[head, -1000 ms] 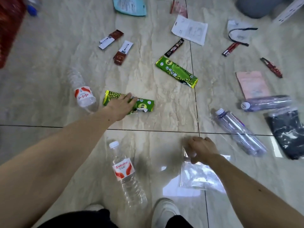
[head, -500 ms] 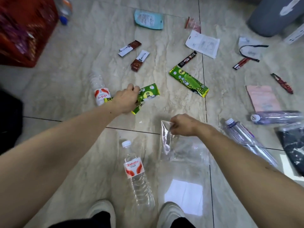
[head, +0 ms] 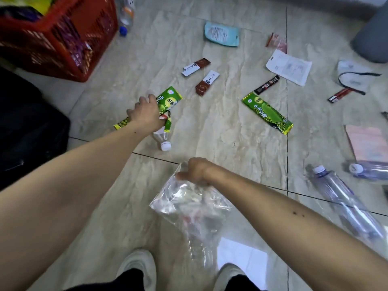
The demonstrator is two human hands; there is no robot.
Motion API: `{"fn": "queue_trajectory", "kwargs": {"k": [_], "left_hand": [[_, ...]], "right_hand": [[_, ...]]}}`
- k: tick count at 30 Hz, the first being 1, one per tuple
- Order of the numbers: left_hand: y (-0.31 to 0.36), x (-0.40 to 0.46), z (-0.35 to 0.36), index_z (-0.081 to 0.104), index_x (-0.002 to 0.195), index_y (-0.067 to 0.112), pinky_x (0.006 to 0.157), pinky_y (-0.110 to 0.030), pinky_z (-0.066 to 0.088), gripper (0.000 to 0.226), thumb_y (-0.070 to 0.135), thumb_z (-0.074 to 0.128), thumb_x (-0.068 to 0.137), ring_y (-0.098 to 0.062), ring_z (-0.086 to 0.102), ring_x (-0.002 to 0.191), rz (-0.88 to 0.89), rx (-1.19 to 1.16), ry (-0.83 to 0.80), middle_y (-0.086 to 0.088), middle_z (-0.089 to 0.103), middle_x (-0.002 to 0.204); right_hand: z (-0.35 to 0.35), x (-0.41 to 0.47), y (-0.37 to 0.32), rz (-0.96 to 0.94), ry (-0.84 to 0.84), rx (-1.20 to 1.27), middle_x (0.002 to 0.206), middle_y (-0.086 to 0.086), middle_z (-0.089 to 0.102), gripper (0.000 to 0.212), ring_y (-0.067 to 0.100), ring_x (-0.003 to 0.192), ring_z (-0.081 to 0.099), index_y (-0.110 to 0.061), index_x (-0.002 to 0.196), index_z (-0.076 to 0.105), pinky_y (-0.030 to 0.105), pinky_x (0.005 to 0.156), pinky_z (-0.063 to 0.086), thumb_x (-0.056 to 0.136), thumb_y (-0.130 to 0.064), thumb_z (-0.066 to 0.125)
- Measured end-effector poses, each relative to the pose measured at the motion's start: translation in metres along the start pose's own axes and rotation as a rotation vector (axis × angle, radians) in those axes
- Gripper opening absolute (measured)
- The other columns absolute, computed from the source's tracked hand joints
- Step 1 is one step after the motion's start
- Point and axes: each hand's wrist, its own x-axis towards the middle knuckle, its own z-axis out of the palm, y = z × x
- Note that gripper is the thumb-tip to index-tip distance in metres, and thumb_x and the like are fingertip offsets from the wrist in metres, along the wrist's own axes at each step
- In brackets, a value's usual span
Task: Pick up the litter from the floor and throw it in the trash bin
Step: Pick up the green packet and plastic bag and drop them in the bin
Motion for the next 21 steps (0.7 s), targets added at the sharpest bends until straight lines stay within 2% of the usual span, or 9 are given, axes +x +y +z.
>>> {"fn": "queue_trajectory", "kwargs": {"k": [2,3,5,7,10,14,19,21], "left_hand": [[-0.003,0.005,0.007,0.028,0.138,0.005,0.09,-0.051,0.041,0.091,0.053,0.07,0.074,-0.039,0.05,0.117,-0.027,-0.014,-0.016,-0.02,0.045,0.128],[-0.003,0.006,0.011,0.026,0.14,0.005,0.089,-0.05,0.041,0.096,0.056,0.071,0.072,-0.039,0.05,0.117,-0.034,-0.021,-0.03,-0.02,0.045,0.128],[-0.001,0.01,0.02,0.021,0.143,0.005,0.088,-0.049,0.041,0.106,0.06,0.072,0.068,-0.038,0.049,0.118,-0.052,-0.04,-0.064,-0.021,0.043,0.13],[0.002,0.014,0.03,0.016,0.145,0.007,0.087,-0.049,0.041,0.11,0.064,0.07,0.067,-0.038,0.046,0.119,-0.078,-0.061,-0.101,-0.021,0.041,0.132],[0.007,0.019,0.044,0.009,0.148,0.012,0.09,-0.05,0.041,0.112,0.065,0.067,0.068,-0.038,0.042,0.123,-0.126,-0.105,-0.158,-0.02,0.037,0.135],[0.013,0.024,0.052,-0.007,0.151,0.018,0.091,-0.047,0.042,0.13,0.06,0.076,0.06,-0.04,0.048,0.121,-0.174,-0.203,-0.224,-0.02,0.033,0.139],[0.013,0.031,0.048,-0.014,0.151,0.021,0.086,-0.043,0.043,0.125,0.04,0.077,0.068,-0.041,0.05,0.118,-0.176,-0.248,-0.245,-0.02,0.034,0.14],[0.013,0.03,0.042,-0.012,0.15,0.023,0.086,-0.045,0.043,0.12,0.038,0.076,0.069,-0.041,0.048,0.119,-0.159,-0.247,-0.252,-0.019,0.035,0.139]], "right_hand": [[0.011,0.008,-0.005,0.042,0.008,-0.04,0.08,-0.001,0.054,0.043,0.024,0.086,0.06,-0.013,0.073,0.054,0.027,0.067,0.042,0.079,-0.053,0.07],[0.016,0.011,-0.006,0.069,0.008,-0.062,0.082,-0.002,0.056,0.043,0.023,0.091,0.064,-0.013,0.082,0.058,0.027,0.068,0.043,0.076,-0.053,0.073],[0.023,0.018,-0.007,0.126,0.034,-0.086,0.093,0.0,0.064,0.049,0.021,0.097,0.068,-0.014,0.104,0.065,0.026,0.068,0.045,0.072,-0.049,0.077],[0.027,0.025,-0.004,0.163,0.065,-0.099,0.106,0.001,0.068,0.055,0.022,0.104,0.067,-0.016,0.11,0.065,0.026,0.071,0.045,0.068,-0.047,0.08],[0.027,0.034,0.004,0.234,0.048,-0.059,0.114,0.001,0.067,0.057,0.023,0.108,0.066,-0.015,0.11,0.066,0.026,0.074,0.045,0.063,-0.041,0.086],[0.019,0.042,0.016,0.316,0.017,0.033,0.117,0.002,0.066,0.056,0.023,0.109,0.065,-0.017,0.113,0.064,0.026,0.074,0.046,0.064,-0.031,0.087],[-0.004,0.046,0.039,0.348,0.071,0.145,0.107,0.003,0.068,0.048,0.022,0.098,0.068,-0.019,0.098,0.064,0.025,0.067,0.047,0.057,-0.032,0.086],[-0.022,0.044,0.052,0.364,0.122,0.228,0.098,0.004,0.068,0.041,0.021,0.086,0.068,-0.017,0.083,0.06,0.024,0.063,0.048,0.055,-0.035,0.084]]}}
